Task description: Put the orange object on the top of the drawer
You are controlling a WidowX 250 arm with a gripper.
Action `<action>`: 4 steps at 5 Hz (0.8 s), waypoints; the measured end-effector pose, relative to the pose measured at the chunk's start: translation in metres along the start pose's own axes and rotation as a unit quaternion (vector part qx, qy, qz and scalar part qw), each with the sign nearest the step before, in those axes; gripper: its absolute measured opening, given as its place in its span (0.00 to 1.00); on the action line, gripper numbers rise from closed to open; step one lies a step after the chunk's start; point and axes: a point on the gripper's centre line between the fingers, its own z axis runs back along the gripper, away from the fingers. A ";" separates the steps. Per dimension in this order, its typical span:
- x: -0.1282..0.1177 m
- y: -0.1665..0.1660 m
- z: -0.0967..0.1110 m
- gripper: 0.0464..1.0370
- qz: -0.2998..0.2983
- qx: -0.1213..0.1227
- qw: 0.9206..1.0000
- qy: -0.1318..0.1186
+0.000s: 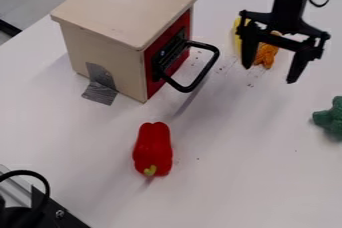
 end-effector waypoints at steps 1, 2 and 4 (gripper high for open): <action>0.019 -0.006 0.003 0.96 -0.022 -0.001 1.000 -0.001; 0.049 -0.014 0.001 0.96 -0.051 -0.004 0.999 -0.009; 0.074 0.014 -0.008 0.96 -0.022 0.012 1.000 -0.005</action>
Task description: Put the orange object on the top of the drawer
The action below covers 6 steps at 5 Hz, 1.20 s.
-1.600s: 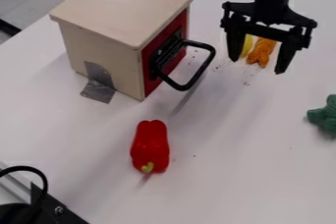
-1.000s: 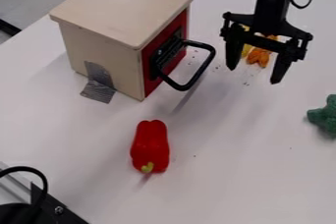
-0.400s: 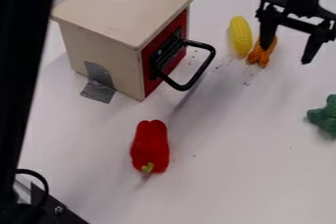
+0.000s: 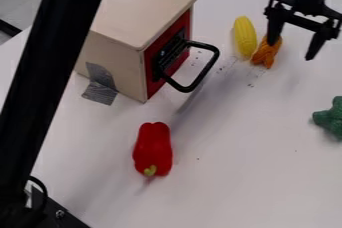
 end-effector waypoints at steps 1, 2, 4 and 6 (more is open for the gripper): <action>0.003 0.022 -0.006 0.96 0.031 0.002 0.999 0.008; 0.008 0.029 -0.017 0.96 0.056 0.004 0.998 0.012; 0.018 0.023 -0.015 0.96 0.064 -0.004 0.998 -0.001; 0.029 0.014 -0.003 0.96 0.059 0.000 0.998 -0.030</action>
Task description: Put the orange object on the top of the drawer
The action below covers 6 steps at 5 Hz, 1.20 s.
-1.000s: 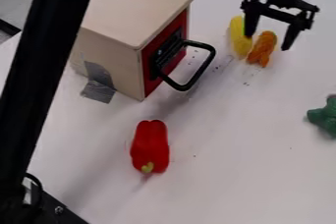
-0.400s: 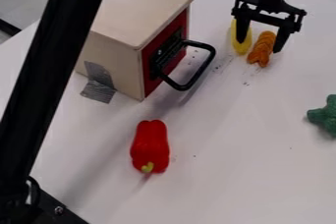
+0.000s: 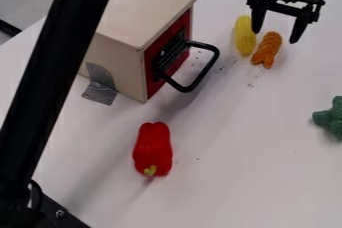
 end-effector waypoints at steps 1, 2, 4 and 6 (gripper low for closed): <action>0.004 0.002 -0.010 0.96 0.009 0.002 1.000 0.007; 0.008 0.005 -0.025 0.96 0.016 0.009 1.000 0.021; 0.007 0.008 -0.036 0.93 0.022 0.017 0.999 0.027; -0.001 0.009 -0.043 0.41 0.009 0.009 1.000 0.005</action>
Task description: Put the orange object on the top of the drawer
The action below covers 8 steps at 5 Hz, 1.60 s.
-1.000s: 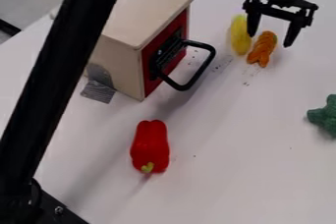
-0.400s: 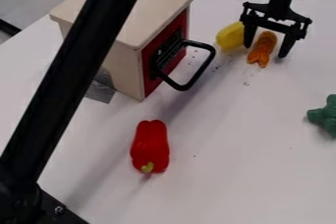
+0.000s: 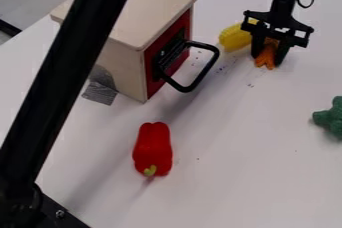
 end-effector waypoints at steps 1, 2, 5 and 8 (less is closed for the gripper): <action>-0.004 -0.003 0.001 0.33 -0.012 -0.007 1.000 0.002; -0.006 -0.005 0.032 0.32 -0.032 -0.025 0.999 -0.027; -0.047 0.043 0.123 0.32 -0.036 -0.018 0.997 -0.062; -0.078 0.116 0.142 0.32 -0.056 -0.024 0.998 -0.012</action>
